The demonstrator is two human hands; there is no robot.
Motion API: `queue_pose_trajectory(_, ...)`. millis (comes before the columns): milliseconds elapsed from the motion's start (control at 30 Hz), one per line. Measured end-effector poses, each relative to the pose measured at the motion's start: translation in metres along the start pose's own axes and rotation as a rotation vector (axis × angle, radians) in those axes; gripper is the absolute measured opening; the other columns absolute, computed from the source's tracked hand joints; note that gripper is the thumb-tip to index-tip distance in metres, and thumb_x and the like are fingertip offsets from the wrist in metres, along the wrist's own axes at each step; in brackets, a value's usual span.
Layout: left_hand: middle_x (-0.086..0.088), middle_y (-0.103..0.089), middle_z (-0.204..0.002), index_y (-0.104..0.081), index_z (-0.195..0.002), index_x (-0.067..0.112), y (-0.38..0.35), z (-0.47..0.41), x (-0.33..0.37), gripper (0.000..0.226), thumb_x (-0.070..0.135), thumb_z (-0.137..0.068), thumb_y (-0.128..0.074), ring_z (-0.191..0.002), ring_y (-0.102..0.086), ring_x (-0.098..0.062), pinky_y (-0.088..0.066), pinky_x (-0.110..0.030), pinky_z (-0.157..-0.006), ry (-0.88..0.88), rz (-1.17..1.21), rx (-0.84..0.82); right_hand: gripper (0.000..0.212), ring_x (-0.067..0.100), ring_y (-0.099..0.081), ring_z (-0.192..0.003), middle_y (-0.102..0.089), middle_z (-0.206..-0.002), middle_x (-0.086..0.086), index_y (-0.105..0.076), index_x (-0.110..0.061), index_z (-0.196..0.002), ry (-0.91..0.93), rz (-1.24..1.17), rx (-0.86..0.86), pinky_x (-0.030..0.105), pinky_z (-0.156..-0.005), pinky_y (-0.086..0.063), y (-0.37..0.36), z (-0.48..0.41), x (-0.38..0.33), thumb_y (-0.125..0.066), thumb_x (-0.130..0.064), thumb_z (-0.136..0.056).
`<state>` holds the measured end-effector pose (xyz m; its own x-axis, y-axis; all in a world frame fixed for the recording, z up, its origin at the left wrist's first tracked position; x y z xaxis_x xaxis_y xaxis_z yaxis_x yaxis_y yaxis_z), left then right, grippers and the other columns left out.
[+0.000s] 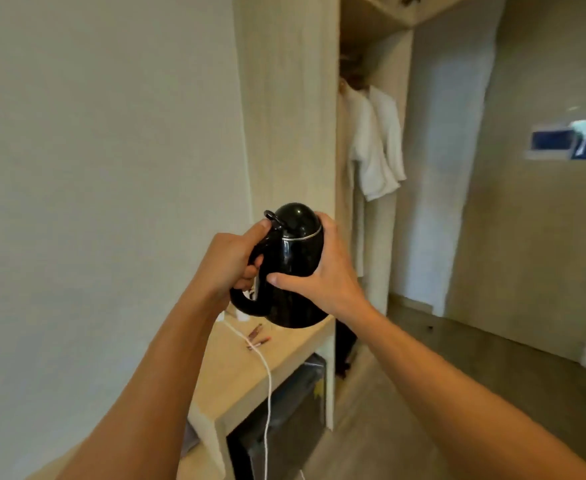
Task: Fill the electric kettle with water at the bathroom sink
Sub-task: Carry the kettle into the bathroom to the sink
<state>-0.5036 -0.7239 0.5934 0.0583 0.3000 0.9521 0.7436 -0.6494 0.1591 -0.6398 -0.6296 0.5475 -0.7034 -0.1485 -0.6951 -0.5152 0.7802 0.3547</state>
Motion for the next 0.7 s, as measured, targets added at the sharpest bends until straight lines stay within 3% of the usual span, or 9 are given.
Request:
queue_pose_trajectory(167, 0.000, -0.032, -0.043, -0.051, -0.056, 0.008, -0.111, -0.022, 0.023, 0.053, 0.048, -0.090, -0.061, -0.034, -0.023, -0.012, -0.017, -0.021, -0.037, -0.068, 0.137, -0.325, 0.115, 0.022, -0.049, -0.137, -0.049, -0.145, -0.006, -0.029, -0.032, -0.151, -0.070, 0.240, 0.263, 0.048, -0.114, -0.046, 0.116, 0.031, 0.011, -0.091, -0.057, -0.056)
queue_pose_trajectory(300, -0.008, -0.039, -0.056, -0.054, -0.053, 0.013, -0.214, -0.003, 0.052, 0.050, 0.055, -0.078, -0.068, -0.037, -0.026, -0.015, -0.019, -0.018, -0.037, -0.107, 0.250, -0.588, 0.117, 0.023, -0.049, -0.136, -0.049, -0.144, -0.005, -0.028, -0.032, -0.151, -0.155, 0.438, 0.466, 0.048, -0.114, -0.046, 0.216, 0.086, 0.003, -0.089, -0.059, -0.055)
queue_pose_trajectory(467, 0.000, -0.034, -0.037, -0.052, -0.051, 0.009, -0.335, 0.071, 0.105, 0.057, 0.049, -0.090, -0.061, -0.029, -0.025, -0.013, -0.021, -0.019, -0.035, -0.166, 0.306, -0.900, 0.119, 0.021, -0.051, -0.138, -0.052, -0.145, -0.007, -0.032, -0.031, -0.151, -0.221, 0.636, 0.702, 0.049, -0.115, -0.045, 0.330, 0.179, -0.035, -0.090, -0.062, -0.052)
queue_pose_trajectory(700, -0.004, -0.033, -0.043, -0.053, -0.053, 0.008, -0.458, 0.204, 0.159, 0.056, 0.049, -0.089, -0.064, -0.033, -0.022, -0.014, -0.016, -0.023, -0.042, -0.163, 0.415, -1.251, 0.113, 0.018, -0.051, -0.137, -0.051, -0.143, -0.011, -0.030, -0.037, -0.148, -0.347, 0.873, 0.925, 0.047, -0.114, -0.047, 0.433, 0.319, -0.108, -0.092, -0.057, -0.056)
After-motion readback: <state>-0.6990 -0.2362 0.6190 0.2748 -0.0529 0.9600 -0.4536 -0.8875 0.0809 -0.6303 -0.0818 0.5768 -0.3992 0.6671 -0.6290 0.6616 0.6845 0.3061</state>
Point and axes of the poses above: each hand's wrist, its own z-axis away from the middle knuckle, its own y-axis out of the back of the hand, x = y × z, the point moved 4 cm from there along -z, towards the middle knuckle
